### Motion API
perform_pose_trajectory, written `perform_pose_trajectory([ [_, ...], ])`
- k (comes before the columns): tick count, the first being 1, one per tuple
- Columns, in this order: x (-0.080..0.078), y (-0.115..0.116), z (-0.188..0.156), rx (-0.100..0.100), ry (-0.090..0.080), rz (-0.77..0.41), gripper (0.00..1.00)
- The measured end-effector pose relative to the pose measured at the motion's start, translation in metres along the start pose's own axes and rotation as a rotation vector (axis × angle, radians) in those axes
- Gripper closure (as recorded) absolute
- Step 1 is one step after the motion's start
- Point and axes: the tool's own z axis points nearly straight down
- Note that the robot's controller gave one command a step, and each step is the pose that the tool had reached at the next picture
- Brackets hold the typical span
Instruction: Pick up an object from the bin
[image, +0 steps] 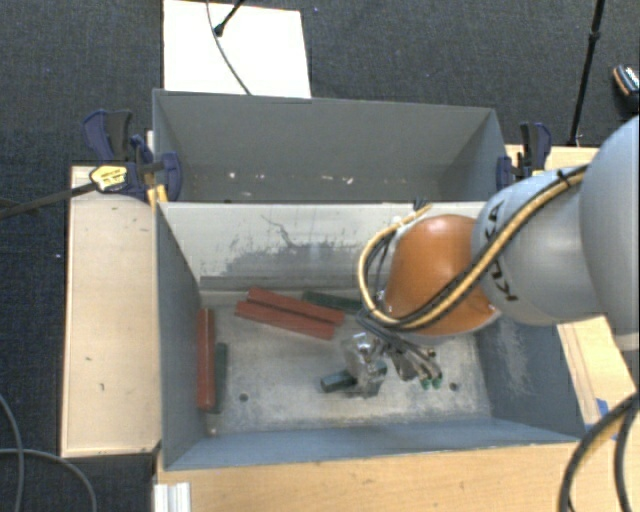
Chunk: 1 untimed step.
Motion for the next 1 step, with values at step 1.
perform_pose_trajectory([
  [1,-0.0182,0.0271,-0.1483,0.002,-0.007,-0.318,1.00],
])
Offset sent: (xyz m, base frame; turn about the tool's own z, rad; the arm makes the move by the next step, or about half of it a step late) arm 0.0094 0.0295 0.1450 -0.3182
